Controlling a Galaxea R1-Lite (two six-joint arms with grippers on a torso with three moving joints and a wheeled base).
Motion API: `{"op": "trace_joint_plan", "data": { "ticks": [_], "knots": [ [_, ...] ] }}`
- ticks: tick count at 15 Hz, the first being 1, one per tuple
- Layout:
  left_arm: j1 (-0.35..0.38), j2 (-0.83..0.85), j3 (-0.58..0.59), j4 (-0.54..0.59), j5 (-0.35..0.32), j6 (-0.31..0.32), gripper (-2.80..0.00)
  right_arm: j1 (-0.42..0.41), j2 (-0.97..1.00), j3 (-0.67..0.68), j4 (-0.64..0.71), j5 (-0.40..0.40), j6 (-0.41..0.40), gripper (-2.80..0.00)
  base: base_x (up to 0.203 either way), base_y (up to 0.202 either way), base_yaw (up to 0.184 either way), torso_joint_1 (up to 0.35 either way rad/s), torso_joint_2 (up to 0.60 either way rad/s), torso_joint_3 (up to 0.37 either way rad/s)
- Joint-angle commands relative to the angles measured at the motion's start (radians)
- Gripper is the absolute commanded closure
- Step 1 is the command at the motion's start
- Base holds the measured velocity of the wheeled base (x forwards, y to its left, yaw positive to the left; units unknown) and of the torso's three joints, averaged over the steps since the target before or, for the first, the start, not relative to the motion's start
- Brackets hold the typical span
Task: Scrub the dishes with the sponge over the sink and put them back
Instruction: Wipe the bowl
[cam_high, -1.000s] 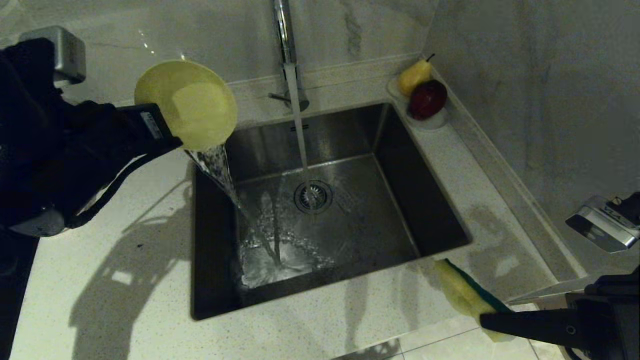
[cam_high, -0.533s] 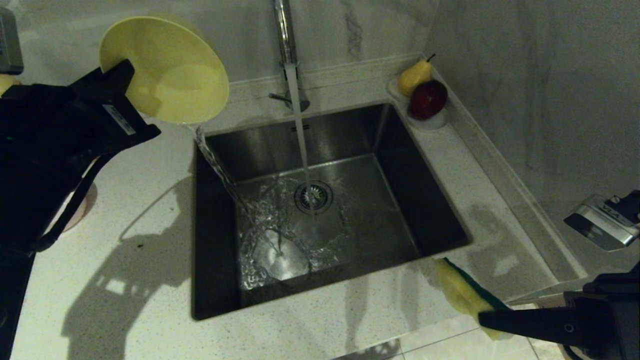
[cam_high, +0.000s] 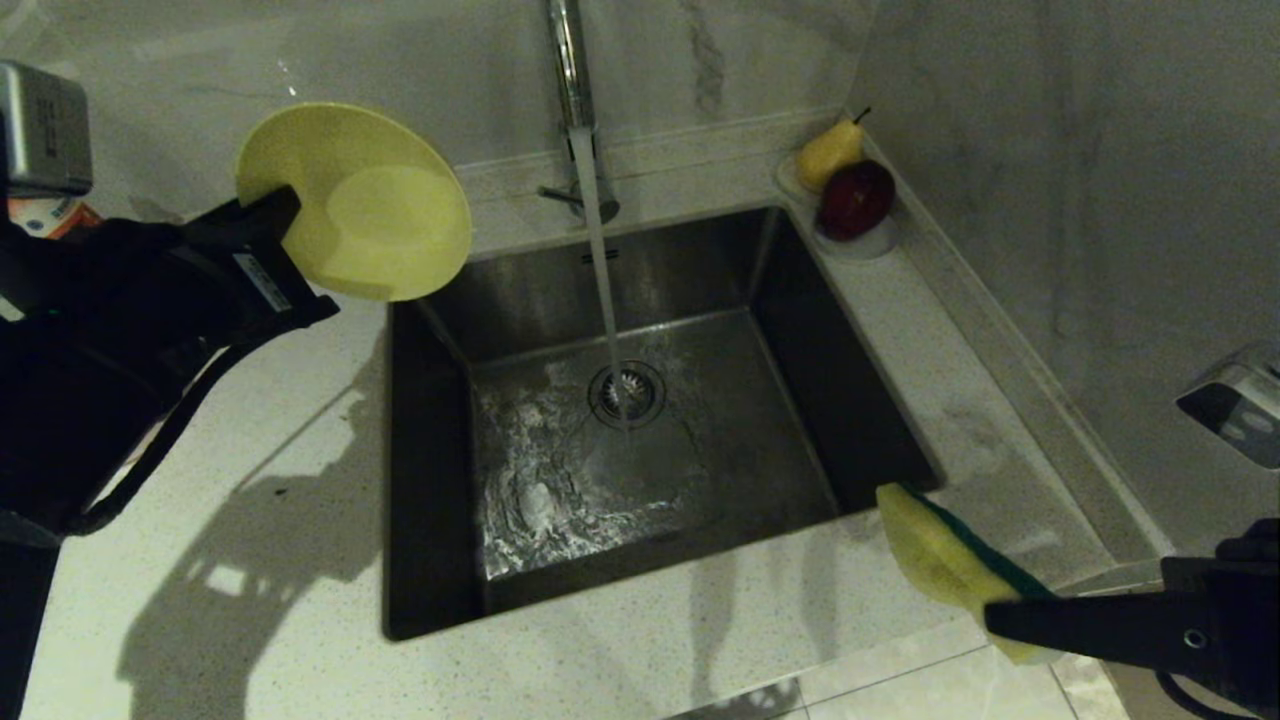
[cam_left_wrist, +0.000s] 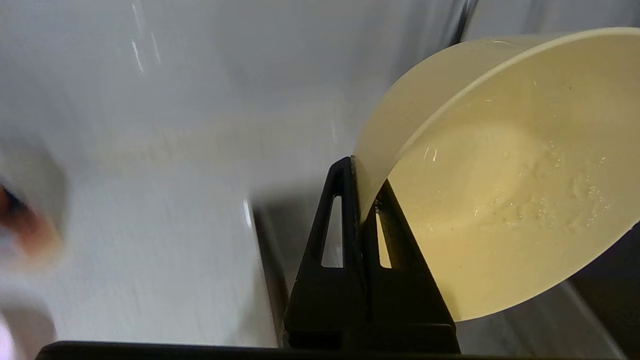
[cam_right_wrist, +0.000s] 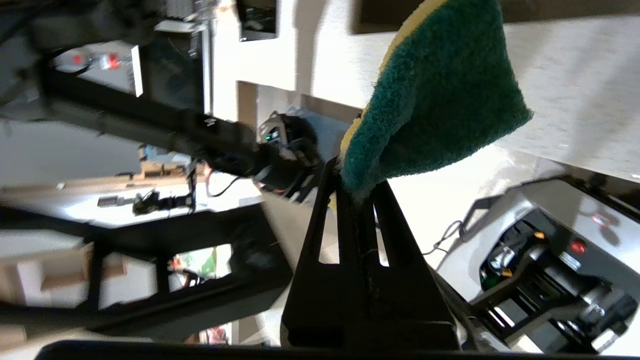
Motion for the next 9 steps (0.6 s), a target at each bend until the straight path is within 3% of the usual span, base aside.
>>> {"op": "trace_joint_plan", "data": {
  "ticks": [1, 4, 5, 7, 9],
  "knots": [
    [-0.001, -0.042, -0.052, 0.35, 0.005, -0.13, 0.0, 0.039, -0.052, -0.045, 0.036, 0.01, 0.004, 0.0, 0.0, 0.0, 0.0, 0.0, 0.0, 0.0],
    [-0.003, -0.054, -0.198, 0.87, -0.01, -0.395, 0.0, 0.115, -0.052, -0.113, 0.077, 0.031, 0.005, 0.0, 0.0, 0.0, 0.0, 0.0, 0.0, 0.0],
    [-0.005, -0.049, -0.239, 0.998, -0.035, -0.48, 0.0, 0.154, -0.043, -0.143, 0.096, 0.037, 0.005, 0.0, 0.0, 0.0, 0.0, 0.0, 0.0, 0.0],
    [-0.027, -0.05, -0.234, 1.125, -0.123, -0.557, 0.0, 0.254, 0.014, -0.201, 0.138, 0.041, 0.005, 0.0, 0.0, 0.0, 0.0, 0.0, 0.0, 0.0],
    [-0.058, -0.041, -0.171, 1.138, -0.134, -0.562, 0.0, 0.3, 0.082, -0.241, 0.149, 0.042, 0.003, 0.0, 0.0, 0.0, 0.0, 0.0, 0.0, 0.0]
  ]
}}
